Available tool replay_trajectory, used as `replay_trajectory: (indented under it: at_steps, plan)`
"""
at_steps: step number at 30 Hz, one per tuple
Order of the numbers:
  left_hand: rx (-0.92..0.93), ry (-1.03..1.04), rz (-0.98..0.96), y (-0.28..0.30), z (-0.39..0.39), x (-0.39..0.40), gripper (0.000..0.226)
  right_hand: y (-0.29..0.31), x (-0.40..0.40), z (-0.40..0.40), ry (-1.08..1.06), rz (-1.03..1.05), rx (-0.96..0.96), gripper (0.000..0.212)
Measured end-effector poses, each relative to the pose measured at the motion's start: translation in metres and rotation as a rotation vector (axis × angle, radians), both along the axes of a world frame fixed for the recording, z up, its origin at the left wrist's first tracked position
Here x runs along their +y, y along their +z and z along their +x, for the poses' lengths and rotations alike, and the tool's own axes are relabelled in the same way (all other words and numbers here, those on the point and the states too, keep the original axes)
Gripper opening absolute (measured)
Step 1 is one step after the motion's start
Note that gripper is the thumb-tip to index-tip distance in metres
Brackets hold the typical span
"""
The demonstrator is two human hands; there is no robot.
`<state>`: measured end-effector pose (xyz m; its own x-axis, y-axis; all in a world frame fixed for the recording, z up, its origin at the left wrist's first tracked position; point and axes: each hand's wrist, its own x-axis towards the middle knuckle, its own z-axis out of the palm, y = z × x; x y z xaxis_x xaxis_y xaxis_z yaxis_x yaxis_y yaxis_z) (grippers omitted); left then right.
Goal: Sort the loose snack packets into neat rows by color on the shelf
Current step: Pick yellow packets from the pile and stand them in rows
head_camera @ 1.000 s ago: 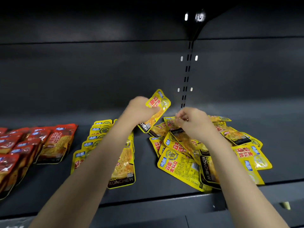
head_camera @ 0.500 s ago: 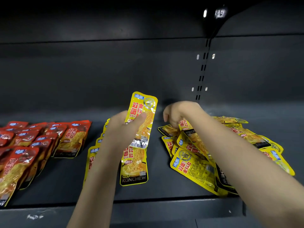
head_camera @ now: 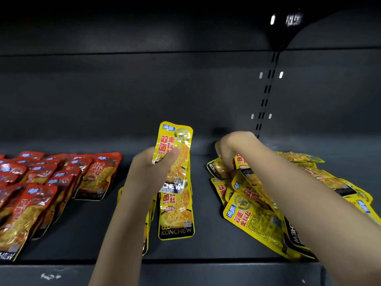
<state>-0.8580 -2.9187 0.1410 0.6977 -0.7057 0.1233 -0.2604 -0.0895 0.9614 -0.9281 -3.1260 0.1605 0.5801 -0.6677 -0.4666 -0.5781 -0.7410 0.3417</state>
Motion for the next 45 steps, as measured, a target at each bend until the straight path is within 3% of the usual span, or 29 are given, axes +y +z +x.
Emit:
replay_trajectory:
  at_steps: [4,9,15,23,32,37,45]
  plan:
    - [0.008,0.063,-0.044,0.001,0.003,0.002,0.030,0.006,-0.008,-0.012,-0.008,0.027,-0.195,0.027]
    - [0.005,0.037,-0.068,-0.002,0.003,0.007,0.031,0.022,-0.006,-0.026,-0.011,-0.083,-0.695,0.024]
    - [0.077,0.037,-0.129,-0.005,0.001,0.015,0.019,0.010,0.025,-0.050,-0.067,0.153,-1.303,0.018]
    - [0.076,0.000,-0.139,-0.009,0.000,0.025,0.034,-0.021,0.085,-0.070,-0.124,0.246,-1.722,0.037]
    - [0.130,-0.024,-0.180,-0.015,0.000,0.036,0.029,-0.051,0.106,-0.068,-0.354,0.433,-1.897,0.041]
    - [0.156,-0.043,-0.181,-0.017,0.004,0.039,0.026,-0.047,0.120,-0.061,-0.426,0.693,-2.082,0.036]
    - [0.193,-0.028,-0.139,-0.023,0.007,0.041,0.024,-0.049,0.128,-0.065,-0.431,0.313,-1.686,0.039]
